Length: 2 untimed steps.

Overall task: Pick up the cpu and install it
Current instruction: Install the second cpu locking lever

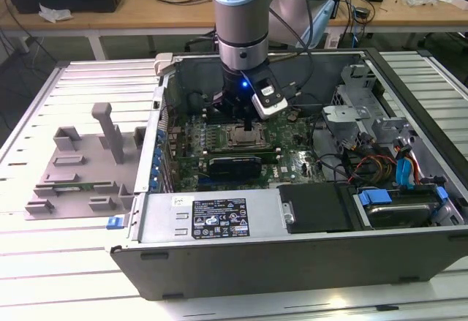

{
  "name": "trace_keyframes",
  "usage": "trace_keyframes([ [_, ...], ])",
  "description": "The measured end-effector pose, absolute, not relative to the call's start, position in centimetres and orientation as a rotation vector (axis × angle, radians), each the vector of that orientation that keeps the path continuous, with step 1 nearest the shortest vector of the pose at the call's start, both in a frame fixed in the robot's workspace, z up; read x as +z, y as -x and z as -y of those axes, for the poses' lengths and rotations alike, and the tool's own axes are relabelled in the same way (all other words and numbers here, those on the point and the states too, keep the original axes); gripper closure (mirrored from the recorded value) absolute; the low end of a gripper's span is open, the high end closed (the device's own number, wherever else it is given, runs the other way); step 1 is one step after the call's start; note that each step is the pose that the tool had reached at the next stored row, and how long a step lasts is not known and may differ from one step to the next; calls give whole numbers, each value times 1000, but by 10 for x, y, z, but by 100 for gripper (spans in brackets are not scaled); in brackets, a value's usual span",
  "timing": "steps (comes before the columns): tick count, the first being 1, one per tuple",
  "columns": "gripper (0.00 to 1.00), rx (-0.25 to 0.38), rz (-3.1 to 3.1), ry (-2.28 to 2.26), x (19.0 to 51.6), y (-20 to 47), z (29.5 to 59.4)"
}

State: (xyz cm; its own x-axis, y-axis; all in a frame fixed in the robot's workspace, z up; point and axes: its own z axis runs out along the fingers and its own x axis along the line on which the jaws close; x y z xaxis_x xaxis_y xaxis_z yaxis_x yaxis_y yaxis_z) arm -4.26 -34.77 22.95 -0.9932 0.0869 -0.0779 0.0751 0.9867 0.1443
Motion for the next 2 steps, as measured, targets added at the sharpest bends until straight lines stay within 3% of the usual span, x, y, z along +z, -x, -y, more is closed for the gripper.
trace_keyframes([
  [2, 89, 217, -3047, -125, 229, 43, 348],
])
